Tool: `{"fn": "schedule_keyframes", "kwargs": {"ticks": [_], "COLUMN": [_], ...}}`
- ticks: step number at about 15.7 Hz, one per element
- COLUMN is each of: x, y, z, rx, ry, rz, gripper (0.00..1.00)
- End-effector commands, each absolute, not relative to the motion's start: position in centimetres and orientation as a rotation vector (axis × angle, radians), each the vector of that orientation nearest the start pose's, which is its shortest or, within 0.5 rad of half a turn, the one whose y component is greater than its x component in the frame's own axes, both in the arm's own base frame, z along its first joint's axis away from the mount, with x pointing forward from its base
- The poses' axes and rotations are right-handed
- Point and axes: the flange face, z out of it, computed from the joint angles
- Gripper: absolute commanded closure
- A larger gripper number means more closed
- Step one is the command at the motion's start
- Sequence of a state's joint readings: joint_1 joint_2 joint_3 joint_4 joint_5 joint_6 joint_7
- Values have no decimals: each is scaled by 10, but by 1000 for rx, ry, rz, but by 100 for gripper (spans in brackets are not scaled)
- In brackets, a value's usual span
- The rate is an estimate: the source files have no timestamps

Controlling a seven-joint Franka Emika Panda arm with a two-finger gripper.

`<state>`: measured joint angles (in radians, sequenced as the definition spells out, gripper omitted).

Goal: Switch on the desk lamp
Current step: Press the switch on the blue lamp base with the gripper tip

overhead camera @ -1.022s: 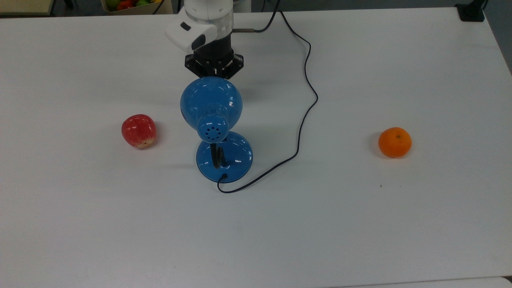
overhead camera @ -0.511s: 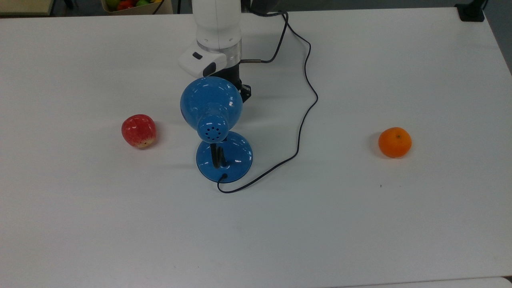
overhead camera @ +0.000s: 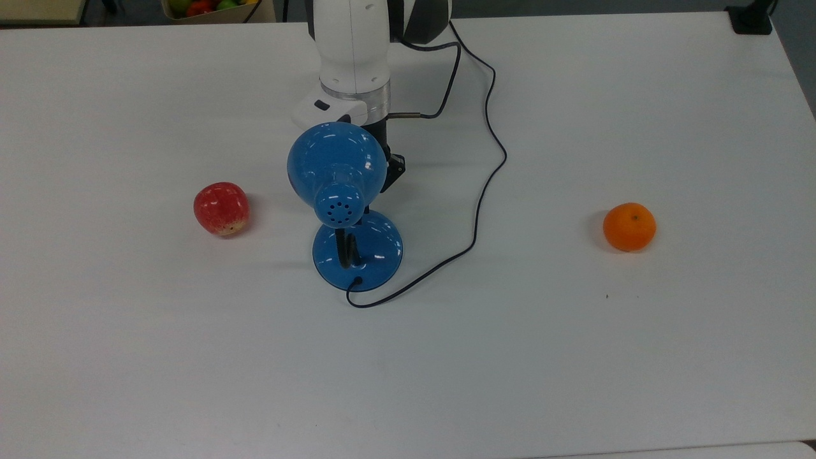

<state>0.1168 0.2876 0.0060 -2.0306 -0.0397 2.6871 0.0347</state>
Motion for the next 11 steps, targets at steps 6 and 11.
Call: {"fn": "schedule_keyframes", "kwargs": {"ticks": [6,11], "x": [632,634], "y": [76,71], "z": [337,333], "rx": [-3074,-3085], "ry": [-170,-175], "rz": [-635,-635], "gripper": [100,100]}}
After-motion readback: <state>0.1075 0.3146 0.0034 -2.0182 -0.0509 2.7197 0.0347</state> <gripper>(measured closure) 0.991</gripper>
